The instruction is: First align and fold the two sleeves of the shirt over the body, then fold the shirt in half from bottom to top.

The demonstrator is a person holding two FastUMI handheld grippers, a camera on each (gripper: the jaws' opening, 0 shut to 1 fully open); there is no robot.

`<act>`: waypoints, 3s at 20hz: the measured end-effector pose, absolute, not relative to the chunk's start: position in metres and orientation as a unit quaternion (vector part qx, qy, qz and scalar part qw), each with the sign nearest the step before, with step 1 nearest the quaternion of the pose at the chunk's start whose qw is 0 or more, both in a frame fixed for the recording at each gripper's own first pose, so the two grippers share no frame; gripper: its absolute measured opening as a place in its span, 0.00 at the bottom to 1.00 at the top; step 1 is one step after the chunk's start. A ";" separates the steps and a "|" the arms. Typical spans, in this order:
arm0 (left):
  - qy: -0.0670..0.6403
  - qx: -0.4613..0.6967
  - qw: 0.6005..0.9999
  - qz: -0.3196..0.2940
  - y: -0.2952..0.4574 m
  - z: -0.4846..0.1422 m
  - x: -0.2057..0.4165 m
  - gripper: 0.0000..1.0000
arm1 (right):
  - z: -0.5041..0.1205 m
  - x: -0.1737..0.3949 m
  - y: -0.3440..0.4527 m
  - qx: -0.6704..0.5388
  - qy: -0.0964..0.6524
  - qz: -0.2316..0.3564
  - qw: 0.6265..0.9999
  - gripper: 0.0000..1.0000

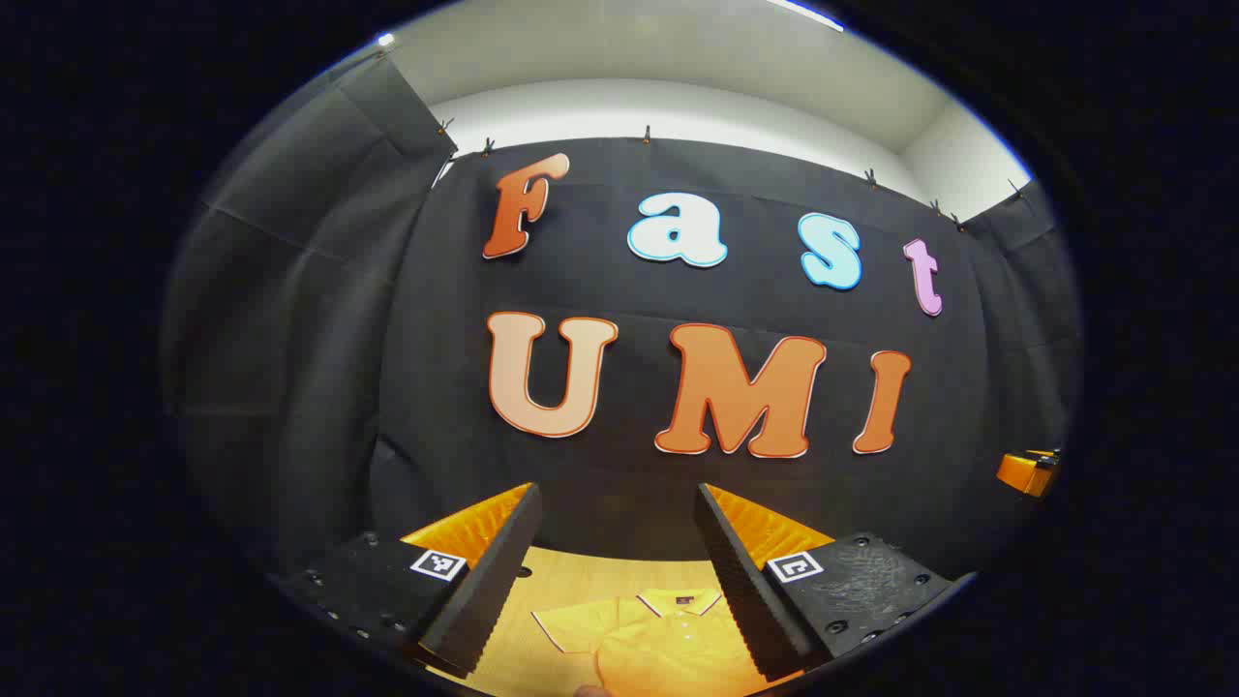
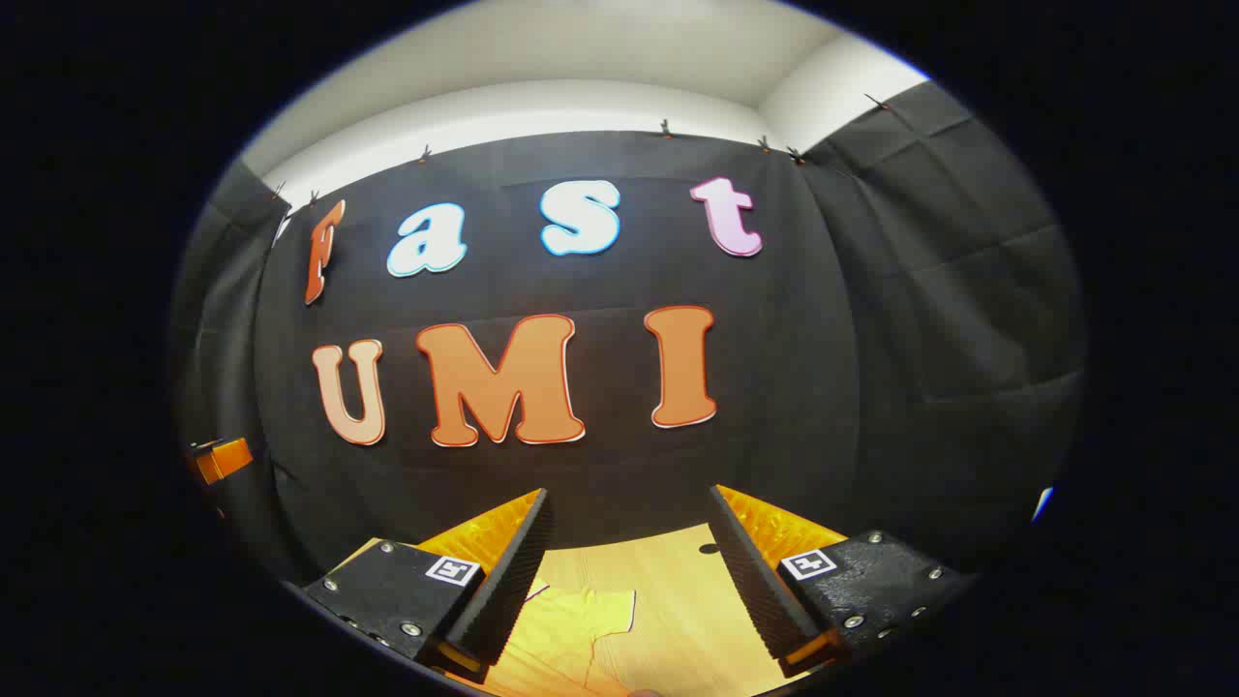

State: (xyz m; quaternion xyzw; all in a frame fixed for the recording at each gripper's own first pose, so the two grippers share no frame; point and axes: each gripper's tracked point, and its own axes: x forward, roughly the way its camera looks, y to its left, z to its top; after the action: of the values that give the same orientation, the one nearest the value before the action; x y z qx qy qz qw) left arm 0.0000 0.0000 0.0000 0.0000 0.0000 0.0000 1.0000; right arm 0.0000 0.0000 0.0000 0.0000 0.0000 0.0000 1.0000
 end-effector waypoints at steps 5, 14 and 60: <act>0.017 -0.019 0.999 0.019 -0.003 -0.012 0.011 0.97 | -0.004 0.042 0.009 0.036 0.021 0.033 0.999 0.97; -0.023 -0.011 0.998 0.064 -0.009 -0.005 0.029 0.98 | -0.034 0.101 -0.006 0.021 0.060 0.055 0.996 1.00; 0.131 0.041 0.987 0.080 0.106 -0.141 0.138 0.98 | -0.418 0.229 0.006 -0.057 0.622 -0.013 0.781 0.99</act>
State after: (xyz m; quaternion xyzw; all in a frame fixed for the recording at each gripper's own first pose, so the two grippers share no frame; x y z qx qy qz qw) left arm 0.1383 0.1057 -0.1406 0.0407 0.1306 0.0796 0.9874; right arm 0.2286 0.0064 -0.4177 -0.0575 0.6216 -0.0127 0.7811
